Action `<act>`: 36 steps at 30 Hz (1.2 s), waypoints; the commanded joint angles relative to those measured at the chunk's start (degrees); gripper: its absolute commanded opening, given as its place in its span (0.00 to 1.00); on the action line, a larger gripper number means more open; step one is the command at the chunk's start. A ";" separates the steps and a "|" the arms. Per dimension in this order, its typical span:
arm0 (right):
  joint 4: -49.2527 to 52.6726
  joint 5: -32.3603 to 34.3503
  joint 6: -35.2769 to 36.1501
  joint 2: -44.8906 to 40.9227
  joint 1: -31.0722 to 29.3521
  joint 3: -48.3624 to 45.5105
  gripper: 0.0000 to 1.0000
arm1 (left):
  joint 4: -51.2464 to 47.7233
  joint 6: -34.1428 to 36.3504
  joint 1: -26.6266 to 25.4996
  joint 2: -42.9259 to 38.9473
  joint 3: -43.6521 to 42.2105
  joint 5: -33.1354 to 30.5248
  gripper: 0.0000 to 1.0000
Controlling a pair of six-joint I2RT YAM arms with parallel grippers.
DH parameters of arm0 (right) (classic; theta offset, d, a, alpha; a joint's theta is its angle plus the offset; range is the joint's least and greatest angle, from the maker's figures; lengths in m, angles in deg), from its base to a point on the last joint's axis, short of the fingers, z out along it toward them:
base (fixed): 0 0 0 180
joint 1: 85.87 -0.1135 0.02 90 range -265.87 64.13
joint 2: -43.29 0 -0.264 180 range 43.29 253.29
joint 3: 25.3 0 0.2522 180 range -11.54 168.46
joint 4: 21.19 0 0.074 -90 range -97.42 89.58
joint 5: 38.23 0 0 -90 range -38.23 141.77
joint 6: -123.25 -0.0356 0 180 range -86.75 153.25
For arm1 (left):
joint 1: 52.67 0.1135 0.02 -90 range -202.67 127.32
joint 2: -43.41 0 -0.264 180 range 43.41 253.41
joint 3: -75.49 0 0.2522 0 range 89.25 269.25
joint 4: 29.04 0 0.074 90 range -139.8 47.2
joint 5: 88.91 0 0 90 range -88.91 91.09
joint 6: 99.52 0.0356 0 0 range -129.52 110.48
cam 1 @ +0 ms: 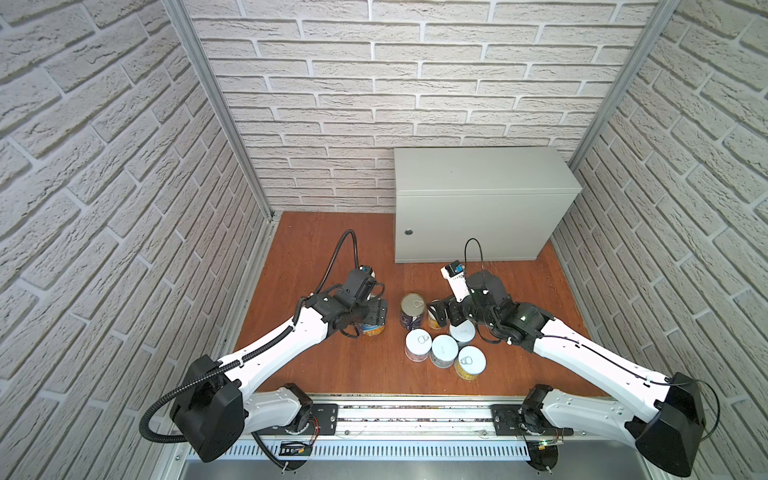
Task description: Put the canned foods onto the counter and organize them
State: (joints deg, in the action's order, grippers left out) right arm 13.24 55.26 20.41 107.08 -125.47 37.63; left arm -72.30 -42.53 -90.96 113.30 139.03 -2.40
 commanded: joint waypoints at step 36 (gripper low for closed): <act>-16.51 -5.51 6.23 3.07 -9.45 0.15 0.96 | 3.34 -0.47 2.22 0.93 22.67 20.27 0.47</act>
State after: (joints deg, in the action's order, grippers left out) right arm 0.41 51.44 26.42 110.20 -134.47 37.61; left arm -77.22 -42.73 -88.99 114.74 158.27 15.00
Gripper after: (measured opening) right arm 0.964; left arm 0.896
